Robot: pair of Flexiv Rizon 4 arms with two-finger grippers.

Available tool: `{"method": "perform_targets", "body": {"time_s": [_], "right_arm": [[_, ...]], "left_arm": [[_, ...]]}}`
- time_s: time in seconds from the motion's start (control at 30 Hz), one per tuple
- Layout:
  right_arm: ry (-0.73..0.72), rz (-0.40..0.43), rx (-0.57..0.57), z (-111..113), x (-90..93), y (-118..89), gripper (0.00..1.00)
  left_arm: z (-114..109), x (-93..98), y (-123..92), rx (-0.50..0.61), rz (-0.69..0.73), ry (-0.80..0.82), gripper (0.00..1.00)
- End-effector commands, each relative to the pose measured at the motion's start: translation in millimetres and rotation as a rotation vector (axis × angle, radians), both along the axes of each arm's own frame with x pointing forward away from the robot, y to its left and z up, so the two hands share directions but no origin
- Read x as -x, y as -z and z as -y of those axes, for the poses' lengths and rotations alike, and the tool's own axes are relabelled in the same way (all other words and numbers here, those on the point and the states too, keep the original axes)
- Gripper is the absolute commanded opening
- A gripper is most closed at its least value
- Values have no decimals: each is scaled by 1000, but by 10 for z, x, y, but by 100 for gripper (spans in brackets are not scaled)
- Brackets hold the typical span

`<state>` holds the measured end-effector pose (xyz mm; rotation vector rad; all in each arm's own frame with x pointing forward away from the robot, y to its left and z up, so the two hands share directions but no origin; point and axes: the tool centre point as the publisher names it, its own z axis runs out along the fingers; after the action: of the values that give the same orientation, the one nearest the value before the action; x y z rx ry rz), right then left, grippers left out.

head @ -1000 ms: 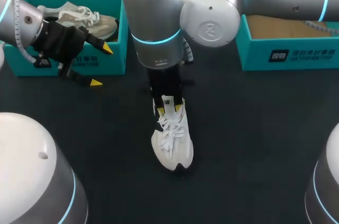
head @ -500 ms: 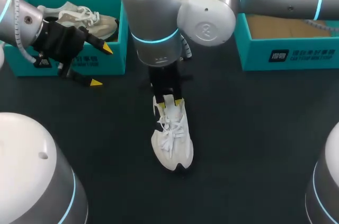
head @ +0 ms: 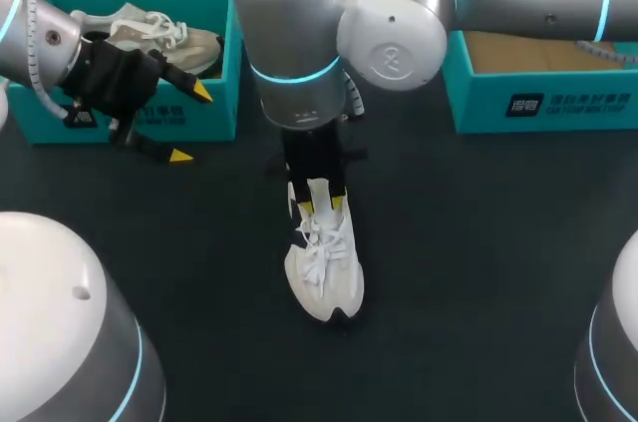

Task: Take the shoe out of the shoebox, open the shoe tongue, remove and reinsert the insole, then place the shoe into the shoebox

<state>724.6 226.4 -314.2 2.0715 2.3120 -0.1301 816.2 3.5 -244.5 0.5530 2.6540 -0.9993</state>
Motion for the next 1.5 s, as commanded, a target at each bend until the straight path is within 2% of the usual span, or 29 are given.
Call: {"method": "perform_targets", "body": {"time_s": [0.03,0.3,0.37,0.6,0.77,1.03,1.2,1.3,1.37,1.43,1.5], "right_arm": [[-21,-12,-57,13,-61,89,32],[-72,-12,-91,-50,-176,123,34],[-74,-10,-94,-33,-200,125,37],[-83,-5,-90,67,-268,117,38],[-68,24,-70,127,-339,112,35],[-82,1,-55,97,-439,254,29],[-102,60,-39,105,-457,45,30],[-211,133,-25,137,-490,-111,33],[-396,185,-9,129,-504,-208,31],[-578,185,-7,98,-511,-294,29],[-735,199,15,86,-561,-378,32]], "left_arm": [[0,7,-5,-3,0,0,100],[0,7,-5,-3,0,0,100],[0,7,-5,-3,0,0,100],[0,7,-5,-3,0,0,100],[0,7,-5,-3,0,0,100],[0,7,-5,-3,0,0,100],[0,7,-5,-3,0,0,100],[0,7,-5,-3,0,0,100],[0,7,-5,-3,0,0,100],[0,7,-5,-3,0,0,100],[0,7,-5,-3,0,0,100]]}}
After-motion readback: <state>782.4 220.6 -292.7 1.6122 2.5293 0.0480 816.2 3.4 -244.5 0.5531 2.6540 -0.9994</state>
